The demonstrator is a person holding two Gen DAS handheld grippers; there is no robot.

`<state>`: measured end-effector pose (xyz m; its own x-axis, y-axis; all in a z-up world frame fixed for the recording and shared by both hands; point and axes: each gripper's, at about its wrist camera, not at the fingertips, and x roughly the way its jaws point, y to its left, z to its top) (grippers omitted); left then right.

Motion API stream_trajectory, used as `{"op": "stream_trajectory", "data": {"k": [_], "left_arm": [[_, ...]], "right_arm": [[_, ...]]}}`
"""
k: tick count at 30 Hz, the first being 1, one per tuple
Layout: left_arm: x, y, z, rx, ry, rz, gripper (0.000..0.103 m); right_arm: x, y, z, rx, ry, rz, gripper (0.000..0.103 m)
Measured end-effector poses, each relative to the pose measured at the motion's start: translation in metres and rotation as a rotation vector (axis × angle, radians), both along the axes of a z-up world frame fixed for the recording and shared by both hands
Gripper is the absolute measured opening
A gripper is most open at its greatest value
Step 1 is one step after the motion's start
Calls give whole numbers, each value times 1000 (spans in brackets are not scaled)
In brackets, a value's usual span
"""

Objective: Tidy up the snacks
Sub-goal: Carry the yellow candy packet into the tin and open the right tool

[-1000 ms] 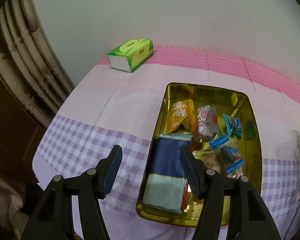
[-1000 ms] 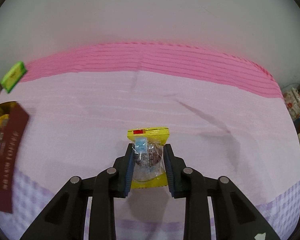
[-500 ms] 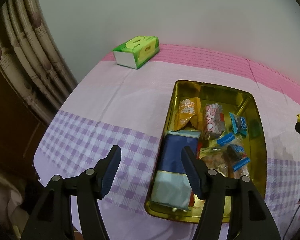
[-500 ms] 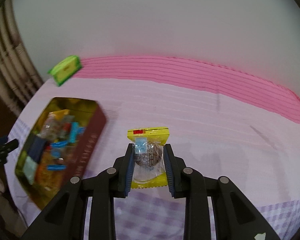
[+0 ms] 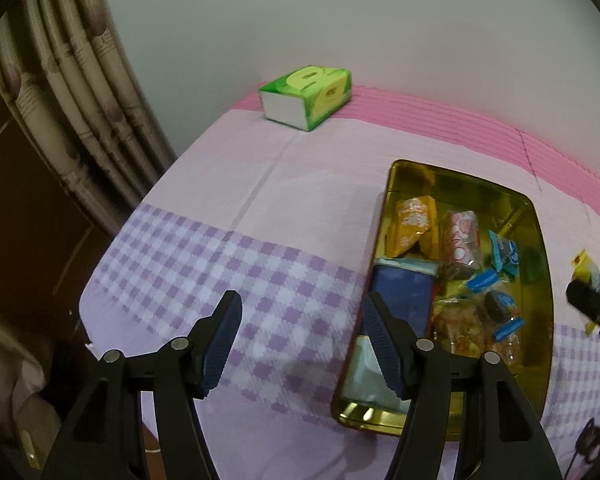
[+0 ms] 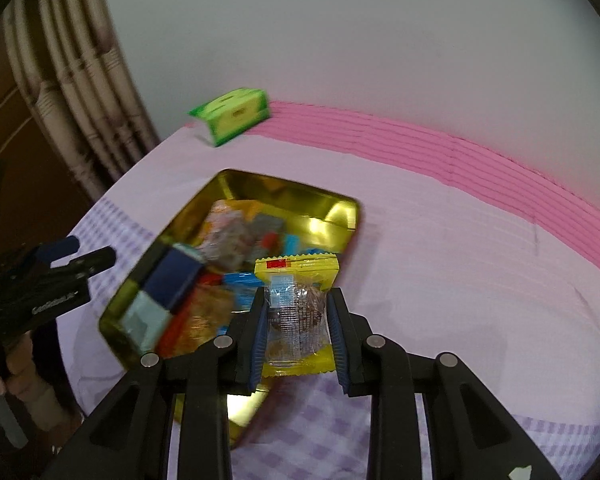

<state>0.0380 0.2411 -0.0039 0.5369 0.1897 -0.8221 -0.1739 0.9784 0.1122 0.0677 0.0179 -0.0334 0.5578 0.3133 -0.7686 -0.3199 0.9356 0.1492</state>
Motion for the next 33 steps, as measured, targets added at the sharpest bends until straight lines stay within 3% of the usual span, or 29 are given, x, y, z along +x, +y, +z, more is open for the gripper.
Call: {"op": "stream_trajectory", "data": {"k": [12, 33], "left_arm": [[-8, 17, -3, -6, 14, 40, 64], [-24, 20, -9, 9, 48, 31, 64]], "right_arm": [[-7, 45, -23, -14, 62, 94, 26], [7, 62, -55, -83, 104, 61, 26]]}}
